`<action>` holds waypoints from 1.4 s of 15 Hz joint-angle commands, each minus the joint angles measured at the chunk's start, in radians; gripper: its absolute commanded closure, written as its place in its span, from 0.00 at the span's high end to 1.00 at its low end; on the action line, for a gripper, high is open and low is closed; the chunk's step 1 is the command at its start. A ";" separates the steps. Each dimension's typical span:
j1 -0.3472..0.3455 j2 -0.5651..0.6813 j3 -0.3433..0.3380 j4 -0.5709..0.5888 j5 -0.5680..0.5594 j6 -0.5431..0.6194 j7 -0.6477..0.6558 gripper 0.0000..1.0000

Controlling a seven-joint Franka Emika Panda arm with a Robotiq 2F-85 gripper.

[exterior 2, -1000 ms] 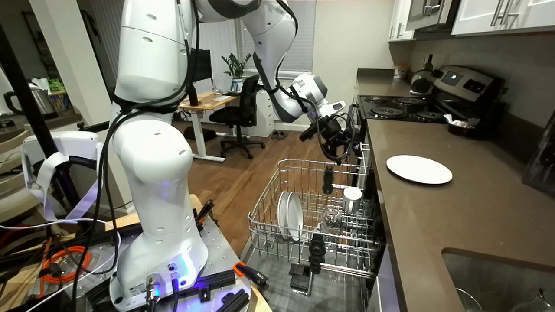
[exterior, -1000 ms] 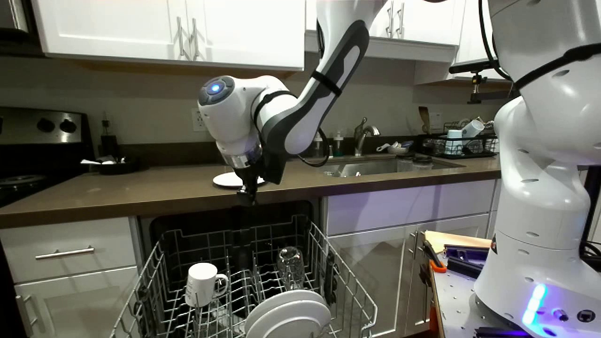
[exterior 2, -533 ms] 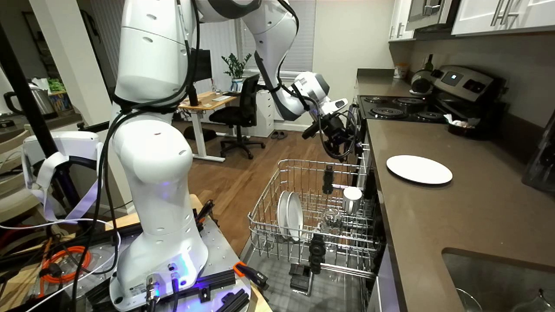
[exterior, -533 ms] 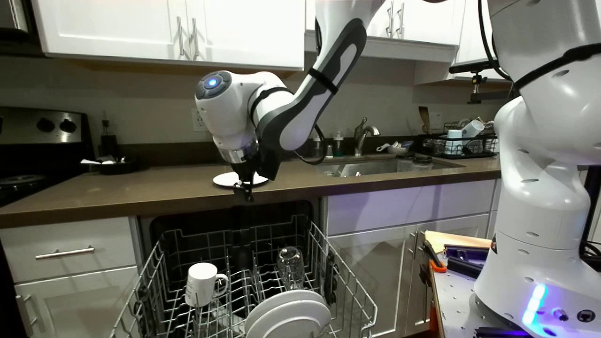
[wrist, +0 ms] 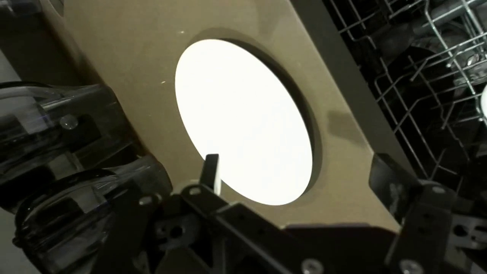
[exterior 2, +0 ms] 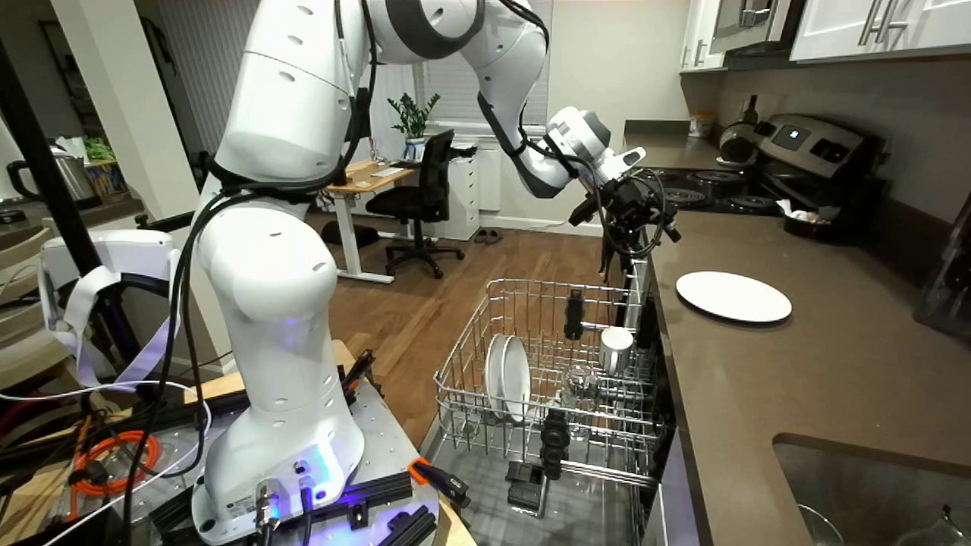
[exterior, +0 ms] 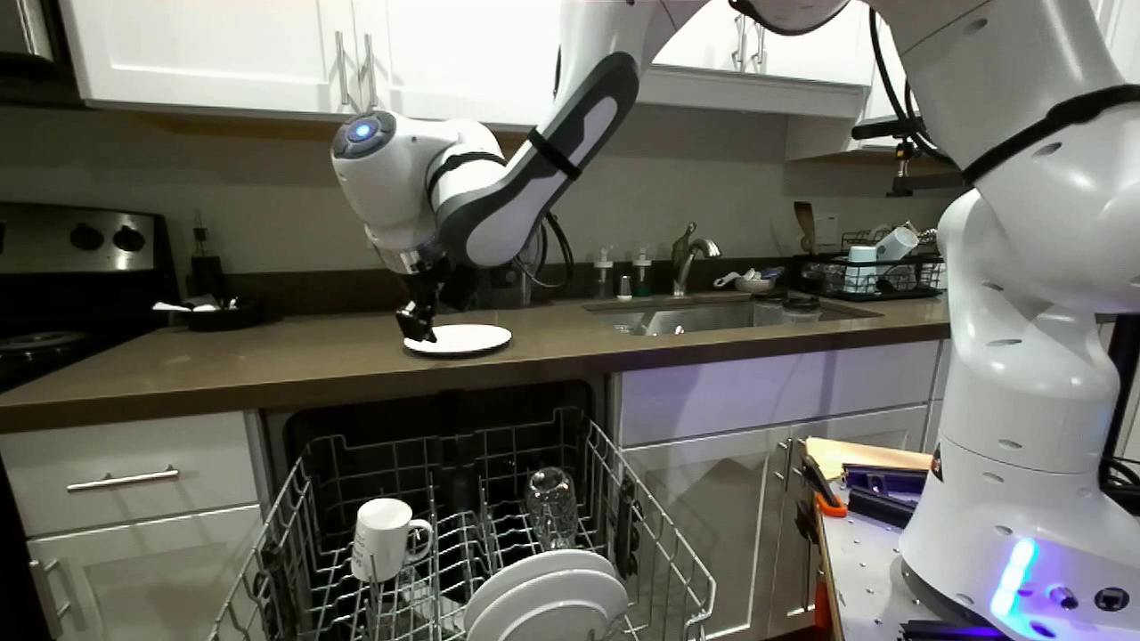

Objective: Put the plate in the dishwasher

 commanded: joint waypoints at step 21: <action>0.039 0.264 -0.058 0.257 -0.136 -0.177 0.069 0.98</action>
